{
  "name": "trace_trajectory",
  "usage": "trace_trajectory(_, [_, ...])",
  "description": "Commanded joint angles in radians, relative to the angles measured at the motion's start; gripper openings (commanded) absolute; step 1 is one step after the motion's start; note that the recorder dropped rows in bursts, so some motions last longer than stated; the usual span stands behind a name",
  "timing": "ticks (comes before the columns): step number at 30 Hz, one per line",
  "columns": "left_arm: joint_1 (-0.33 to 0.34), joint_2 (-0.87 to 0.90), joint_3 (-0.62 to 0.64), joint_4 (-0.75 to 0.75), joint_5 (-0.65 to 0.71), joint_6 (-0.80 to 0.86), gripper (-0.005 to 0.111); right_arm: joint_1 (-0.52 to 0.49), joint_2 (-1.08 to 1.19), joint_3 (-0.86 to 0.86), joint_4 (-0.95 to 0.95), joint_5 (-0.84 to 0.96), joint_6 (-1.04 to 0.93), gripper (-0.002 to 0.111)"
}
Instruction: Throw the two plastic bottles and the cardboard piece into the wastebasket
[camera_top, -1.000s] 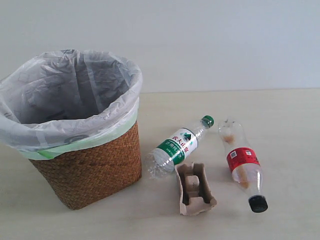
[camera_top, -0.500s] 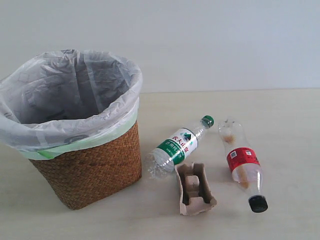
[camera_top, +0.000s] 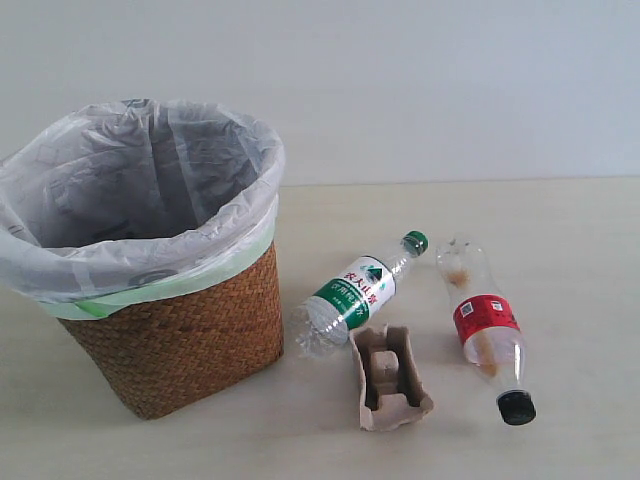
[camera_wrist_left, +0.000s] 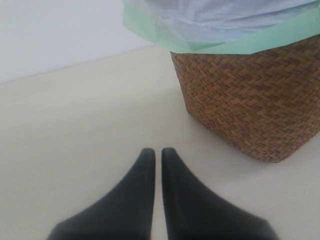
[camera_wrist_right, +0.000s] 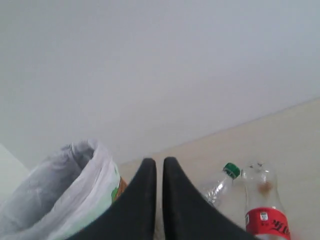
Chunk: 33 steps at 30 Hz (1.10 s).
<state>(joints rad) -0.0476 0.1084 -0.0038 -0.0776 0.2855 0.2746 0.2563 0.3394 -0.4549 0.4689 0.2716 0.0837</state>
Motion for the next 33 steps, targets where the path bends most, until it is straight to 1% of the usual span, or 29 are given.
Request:
trace_trajectory(1, [0.003,-0.002,0.004,-0.008,-0.008,-0.009,0.004,0.045,0.258,-0.21,-0.012,0.191,-0.106,0.001])
trace_trajectory(4, [0.003,-0.002,0.004,-0.008,-0.008,-0.009,0.004,0.043,0.429,-0.369,-0.021,0.306,-0.119,0.001])
trace_trajectory(8, [0.003,-0.002,0.004,-0.008,-0.008,-0.009,0.004,0.043,0.631,-0.574,-0.092,0.488,-0.117,0.001])
trace_trajectory(9, [0.003,-0.002,0.004,-0.008,-0.008,-0.009,0.004,0.043,0.683,-0.629,-0.106,0.547,-0.117,0.002])
trace_trajectory(10, [0.003,-0.002,0.004,-0.008,-0.008,-0.009,0.004,0.043,0.734,-0.682,-0.12,0.604,-0.119,0.005])
trace_trajectory(12, [0.003,-0.002,0.004,-0.008,-0.008,-0.009,0.004,0.043,0.822,-0.774,-0.167,0.699,-0.119,0.017])
trace_trajectory(13, [0.003,-0.002,0.004,-0.008,-0.008,-0.009,0.004,0.043,0.866,-0.82,-0.2,0.752,-0.114,0.028])
trace_trajectory(14, [0.003,-0.002,0.004,-0.008,-0.008,-0.009,0.004,0.043,0.901,-0.86,-0.228,0.783,-0.112,0.036])
trace_trajectory(16, [0.003,-0.002,0.004,-0.008,-0.008,-0.009,0.004,0.043,0.976,-0.921,-0.289,0.836,-0.064,0.059])
trace_trajectory(17, [0.003,-0.002,0.004,-0.008,-0.008,-0.009,0.004,0.043,1.003,-0.936,-0.301,0.854,-0.049,0.067])
trace_trajectory(18, [0.003,-0.002,0.004,-0.008,-0.008,-0.009,0.004,0.043,1.036,-0.951,-0.311,0.871,-0.044,0.074])
trace_trajectory(19, [0.003,-0.002,0.004,-0.008,-0.008,-0.009,0.004,0.043,1.068,-0.958,-0.312,0.875,-0.041,0.076])
trace_trajectory(23, [0.003,-0.002,0.004,-0.008,-0.008,-0.009,0.004,0.043,1.185,-0.963,-0.348,0.852,-0.03,0.074])
trace_trajectory(27, [0.003,-0.002,0.004,-0.008,-0.008,-0.009,0.004,0.043,1.291,-0.963,-0.406,0.815,-0.001,0.074])
trace_trajectory(33, [0.003,-0.002,0.004,-0.008,-0.008,-0.009,0.004,0.043,1.409,-0.963,-0.4,0.752,0.019,0.074])
